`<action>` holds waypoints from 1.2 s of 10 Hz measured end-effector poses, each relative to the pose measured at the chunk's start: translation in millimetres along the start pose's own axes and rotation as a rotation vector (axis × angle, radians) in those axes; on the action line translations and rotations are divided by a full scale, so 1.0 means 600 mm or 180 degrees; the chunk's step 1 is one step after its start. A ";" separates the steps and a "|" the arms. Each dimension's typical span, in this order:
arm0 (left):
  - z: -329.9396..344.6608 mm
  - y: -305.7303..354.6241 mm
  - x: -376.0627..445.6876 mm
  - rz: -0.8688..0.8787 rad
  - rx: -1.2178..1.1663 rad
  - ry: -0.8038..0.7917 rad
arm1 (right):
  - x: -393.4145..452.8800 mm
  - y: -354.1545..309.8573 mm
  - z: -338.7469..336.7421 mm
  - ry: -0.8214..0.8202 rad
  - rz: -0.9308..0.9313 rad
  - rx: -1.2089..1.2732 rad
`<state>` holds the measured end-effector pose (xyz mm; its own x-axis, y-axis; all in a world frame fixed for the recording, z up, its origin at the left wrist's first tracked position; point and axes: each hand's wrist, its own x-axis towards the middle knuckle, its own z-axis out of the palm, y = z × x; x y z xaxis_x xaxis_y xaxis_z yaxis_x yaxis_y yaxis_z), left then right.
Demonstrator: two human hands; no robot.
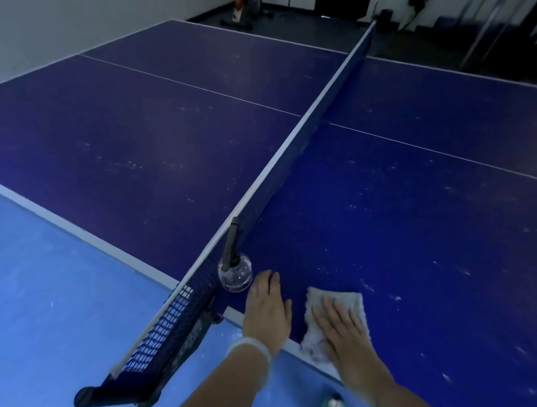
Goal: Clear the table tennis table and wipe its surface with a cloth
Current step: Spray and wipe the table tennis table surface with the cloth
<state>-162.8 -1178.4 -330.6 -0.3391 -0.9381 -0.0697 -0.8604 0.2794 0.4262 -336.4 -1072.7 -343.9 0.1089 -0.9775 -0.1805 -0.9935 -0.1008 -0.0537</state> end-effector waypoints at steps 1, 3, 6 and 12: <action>0.029 0.009 0.013 -0.0385 0.0252 -0.0059 | -0.010 0.081 -0.004 -0.0020 0.0524 -0.0016; 0.055 0.062 0.024 -0.0985 0.0247 0.0233 | -0.005 0.089 -0.004 -0.0017 0.1095 0.0410; 0.066 0.073 0.030 -0.1222 0.0638 0.0226 | 0.107 0.199 -0.021 -0.0178 0.0659 0.0031; 0.072 0.071 0.033 -0.1319 0.0836 0.0452 | 0.253 0.231 -0.060 -0.0234 0.0677 0.0745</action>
<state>-222.8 -1176.4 -352.9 0.0902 -0.9945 -0.0537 -0.9845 -0.0971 0.1463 -458.9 -1241.8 -343.2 -0.0895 -0.9552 -0.2820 -0.9603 0.1579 -0.2299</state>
